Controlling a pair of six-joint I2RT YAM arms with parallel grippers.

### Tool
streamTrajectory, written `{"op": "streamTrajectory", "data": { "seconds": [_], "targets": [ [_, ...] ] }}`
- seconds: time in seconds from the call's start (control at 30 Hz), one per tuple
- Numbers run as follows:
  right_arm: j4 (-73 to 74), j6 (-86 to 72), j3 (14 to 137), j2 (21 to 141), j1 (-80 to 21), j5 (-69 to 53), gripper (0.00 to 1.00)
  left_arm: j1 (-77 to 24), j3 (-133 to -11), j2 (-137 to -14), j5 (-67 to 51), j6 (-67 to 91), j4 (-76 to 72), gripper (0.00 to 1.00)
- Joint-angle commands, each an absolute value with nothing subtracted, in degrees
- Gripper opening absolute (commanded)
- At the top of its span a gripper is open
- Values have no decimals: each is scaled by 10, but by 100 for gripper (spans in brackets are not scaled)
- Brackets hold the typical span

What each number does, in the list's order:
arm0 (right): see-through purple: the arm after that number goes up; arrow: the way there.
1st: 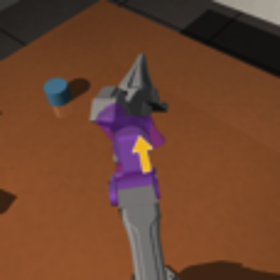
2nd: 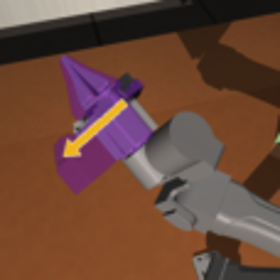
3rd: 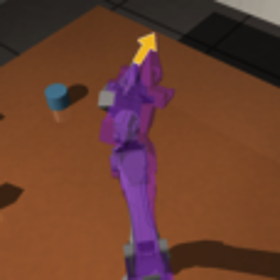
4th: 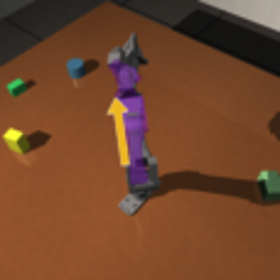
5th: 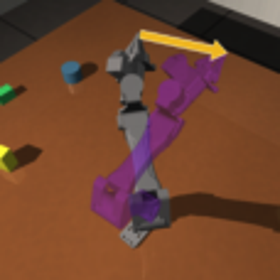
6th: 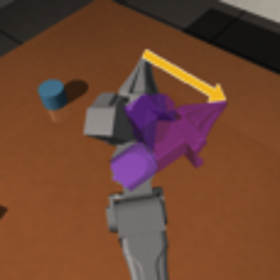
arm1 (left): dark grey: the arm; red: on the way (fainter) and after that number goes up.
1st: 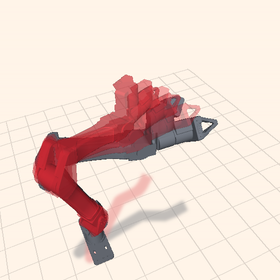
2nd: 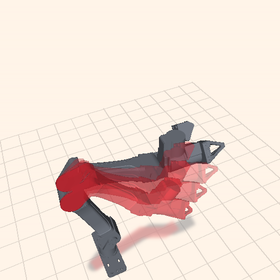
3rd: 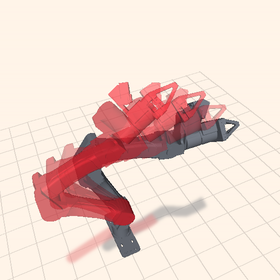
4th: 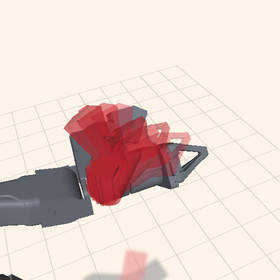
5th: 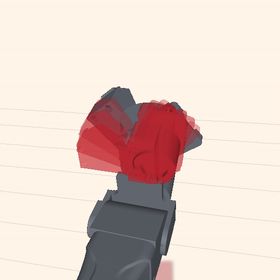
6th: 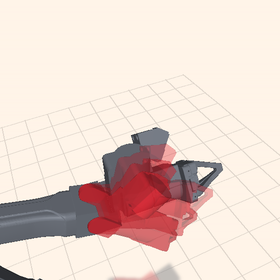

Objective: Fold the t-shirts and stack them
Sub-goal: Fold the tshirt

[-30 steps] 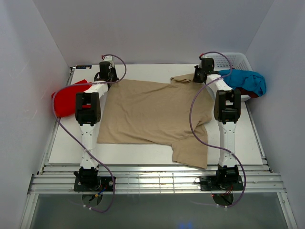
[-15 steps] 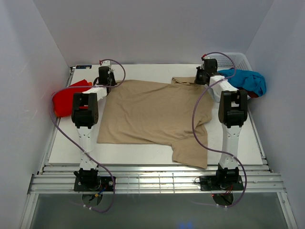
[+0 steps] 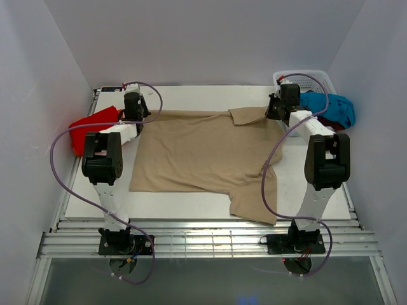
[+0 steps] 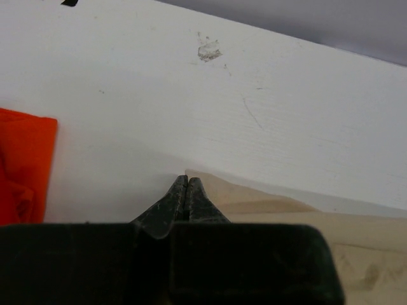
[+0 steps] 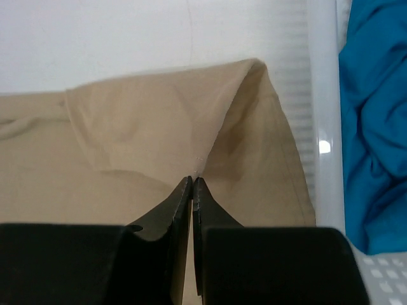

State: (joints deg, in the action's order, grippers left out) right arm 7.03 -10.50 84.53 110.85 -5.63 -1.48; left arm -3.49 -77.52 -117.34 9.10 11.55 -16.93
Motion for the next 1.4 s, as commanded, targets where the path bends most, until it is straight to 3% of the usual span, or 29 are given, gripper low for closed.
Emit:
{"op": "streamTrajectory", "data": {
  "seconds": [0.0, 0.57, 1.37],
  "targets": [
    [63, -118, 797, 1050, -59, -15, 8, -34, -738, -1133, 121, 129, -174, 0],
    [134, -123, 630, 813, -73, 18, 8, -30, -573, -989, 188, 206, -166, 0],
    [233, -139, 520, 714, -88, 60, 8, -30, -556, -1005, 190, 248, -14, 0]
  ]
}}
